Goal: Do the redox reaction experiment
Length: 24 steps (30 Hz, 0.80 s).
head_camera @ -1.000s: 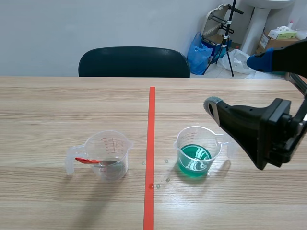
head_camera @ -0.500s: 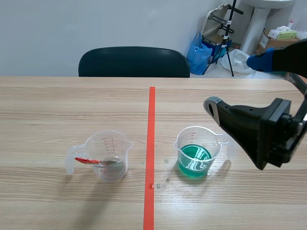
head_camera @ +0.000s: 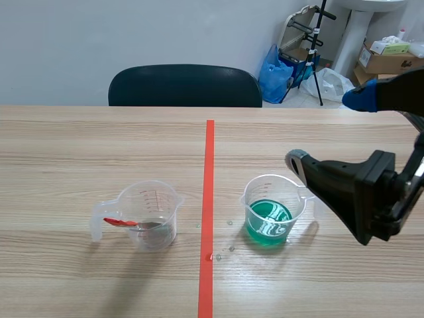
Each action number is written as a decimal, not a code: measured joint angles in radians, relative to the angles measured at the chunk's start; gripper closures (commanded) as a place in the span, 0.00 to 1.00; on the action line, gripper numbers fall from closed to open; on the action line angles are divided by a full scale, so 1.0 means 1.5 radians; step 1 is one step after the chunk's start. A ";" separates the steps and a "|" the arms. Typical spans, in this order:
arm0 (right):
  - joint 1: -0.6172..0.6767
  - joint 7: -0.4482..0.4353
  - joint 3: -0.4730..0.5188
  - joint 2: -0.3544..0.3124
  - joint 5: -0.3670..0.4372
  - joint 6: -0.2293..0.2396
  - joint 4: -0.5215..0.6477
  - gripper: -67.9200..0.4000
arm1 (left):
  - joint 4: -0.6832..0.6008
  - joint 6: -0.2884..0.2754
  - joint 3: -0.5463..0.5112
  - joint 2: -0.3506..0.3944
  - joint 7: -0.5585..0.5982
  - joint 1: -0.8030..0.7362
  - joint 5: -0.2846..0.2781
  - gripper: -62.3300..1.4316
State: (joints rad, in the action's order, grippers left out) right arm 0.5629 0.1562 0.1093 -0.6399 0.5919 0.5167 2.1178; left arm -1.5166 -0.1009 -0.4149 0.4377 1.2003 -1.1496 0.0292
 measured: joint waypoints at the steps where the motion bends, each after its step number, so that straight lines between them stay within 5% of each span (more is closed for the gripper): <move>1: 0.000 0.005 0.000 0.000 0.000 0.000 0.000 0.00 | 0.000 0.000 0.000 0.000 0.000 0.000 0.000 0.00; 24: -0.034 0.019 -0.005 0.000 0.000 0.001 0.000 0.00 | 0.000 0.000 0.000 0.000 0.000 0.000 -0.002 0.00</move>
State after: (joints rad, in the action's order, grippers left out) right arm 0.5125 0.1848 0.1017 -0.6399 0.5919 0.5179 2.1178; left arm -1.5166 -0.1009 -0.4149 0.4377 1.2003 -1.1496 0.0261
